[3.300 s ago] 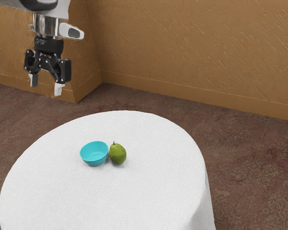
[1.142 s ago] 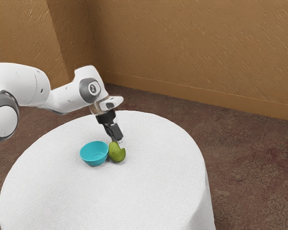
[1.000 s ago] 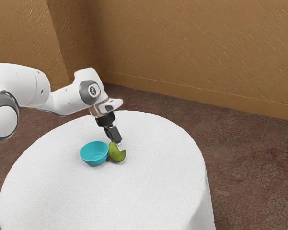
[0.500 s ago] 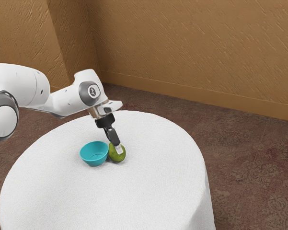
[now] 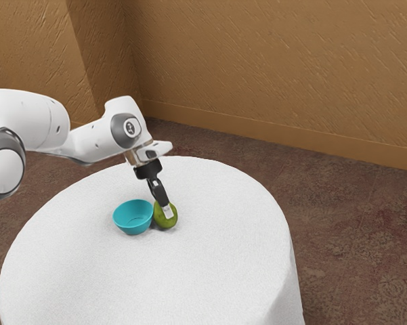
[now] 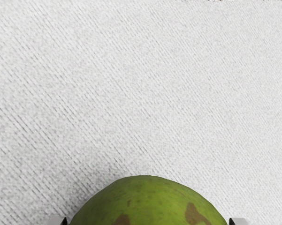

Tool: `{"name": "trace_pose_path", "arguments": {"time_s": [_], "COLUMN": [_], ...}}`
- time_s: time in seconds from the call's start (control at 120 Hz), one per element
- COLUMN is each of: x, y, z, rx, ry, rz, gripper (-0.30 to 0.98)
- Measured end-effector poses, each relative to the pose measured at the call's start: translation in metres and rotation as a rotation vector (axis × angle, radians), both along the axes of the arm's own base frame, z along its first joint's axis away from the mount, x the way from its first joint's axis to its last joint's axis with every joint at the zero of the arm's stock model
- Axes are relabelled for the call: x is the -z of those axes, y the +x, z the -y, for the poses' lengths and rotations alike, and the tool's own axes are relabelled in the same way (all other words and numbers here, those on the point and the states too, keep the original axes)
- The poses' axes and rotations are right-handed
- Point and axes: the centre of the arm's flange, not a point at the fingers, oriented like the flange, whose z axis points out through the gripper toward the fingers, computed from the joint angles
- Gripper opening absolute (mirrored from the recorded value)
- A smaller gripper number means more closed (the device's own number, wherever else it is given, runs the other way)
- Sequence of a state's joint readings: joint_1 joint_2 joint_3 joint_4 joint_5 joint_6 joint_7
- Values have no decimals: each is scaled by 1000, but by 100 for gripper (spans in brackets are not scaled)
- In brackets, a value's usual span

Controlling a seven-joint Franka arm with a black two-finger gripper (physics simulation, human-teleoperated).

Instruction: Place the pear in the bowl.

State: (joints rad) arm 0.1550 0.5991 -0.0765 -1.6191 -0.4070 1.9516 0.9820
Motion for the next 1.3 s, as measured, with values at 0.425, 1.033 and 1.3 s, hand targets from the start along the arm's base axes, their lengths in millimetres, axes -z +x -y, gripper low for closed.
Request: {"name": "trace_pose_path", "arguments": {"time_s": [0.425, 1.033, 1.3], "x": [-84, -60, -77], "y": [2, -31, -30], "z": [-29, -90, -86], "rx": [-18, -74, -57], "ry": [23, 23, 16], "rz": [91, -27, -12], "gripper": [11, 47, 62]}}
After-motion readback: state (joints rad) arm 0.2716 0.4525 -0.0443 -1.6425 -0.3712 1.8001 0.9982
